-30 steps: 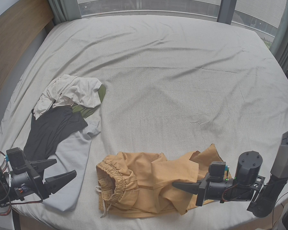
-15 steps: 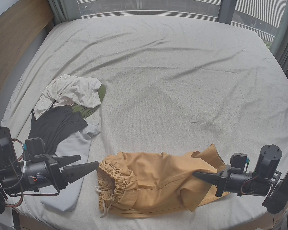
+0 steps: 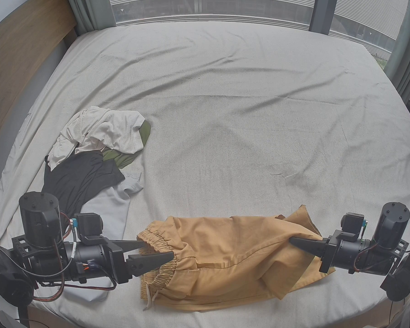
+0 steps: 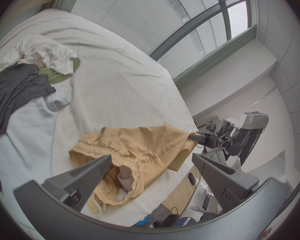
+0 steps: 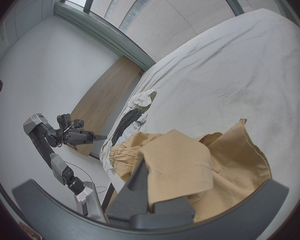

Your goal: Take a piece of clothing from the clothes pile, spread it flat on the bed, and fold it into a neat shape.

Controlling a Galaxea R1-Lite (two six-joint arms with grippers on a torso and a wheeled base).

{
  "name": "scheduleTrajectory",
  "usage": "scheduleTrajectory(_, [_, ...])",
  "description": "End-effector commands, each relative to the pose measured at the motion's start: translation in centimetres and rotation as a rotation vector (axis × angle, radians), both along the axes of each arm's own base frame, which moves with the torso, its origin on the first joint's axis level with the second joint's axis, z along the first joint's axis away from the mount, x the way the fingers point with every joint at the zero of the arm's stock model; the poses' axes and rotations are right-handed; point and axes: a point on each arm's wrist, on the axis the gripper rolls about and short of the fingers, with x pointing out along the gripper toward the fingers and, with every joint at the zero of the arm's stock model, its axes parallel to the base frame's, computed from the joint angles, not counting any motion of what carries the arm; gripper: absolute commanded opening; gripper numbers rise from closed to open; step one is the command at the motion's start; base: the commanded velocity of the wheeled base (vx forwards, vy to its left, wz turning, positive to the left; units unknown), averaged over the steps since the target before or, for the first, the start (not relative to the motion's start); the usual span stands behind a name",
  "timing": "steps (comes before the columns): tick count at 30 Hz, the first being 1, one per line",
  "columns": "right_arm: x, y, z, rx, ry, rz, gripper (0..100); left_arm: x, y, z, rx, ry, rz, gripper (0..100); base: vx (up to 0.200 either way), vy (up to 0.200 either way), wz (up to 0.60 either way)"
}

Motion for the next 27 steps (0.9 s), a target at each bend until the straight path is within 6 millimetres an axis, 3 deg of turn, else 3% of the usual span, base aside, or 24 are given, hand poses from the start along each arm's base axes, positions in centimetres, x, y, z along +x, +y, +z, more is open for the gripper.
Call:
scheduleTrajectory(1, [-0.4, -0.2, -0.1, -0.006, 0.011, -0.002, 0, 0.1, -0.7, -1.2, 0.028, 0.044, -0.020, 100, 0.000, 0.000, 0.00])
scheduleTrajectory(9, [-0.5, -0.4, -0.3, -0.011, 0.018, -0.008, 0, -0.6, -1.3, -2.0, 0.045, 0.081, -0.061, 100, 0.000, 0.000, 0.00])
scheduleTrajectory(18, [-0.7, -0.5, -0.1, -0.009, 0.010, -0.008, 0, 0.1, -2.1, -3.5, 0.081, 0.137, -0.076, 100, 0.000, 0.000, 0.00])
scheduleTrajectory(27, [-1.0, -0.7, 0.3, -0.002, -0.003, -0.009, 0, 1.4, -4.2, -4.7, 0.067, 0.093, -0.103, 100, 0.000, 0.000, 0.00])
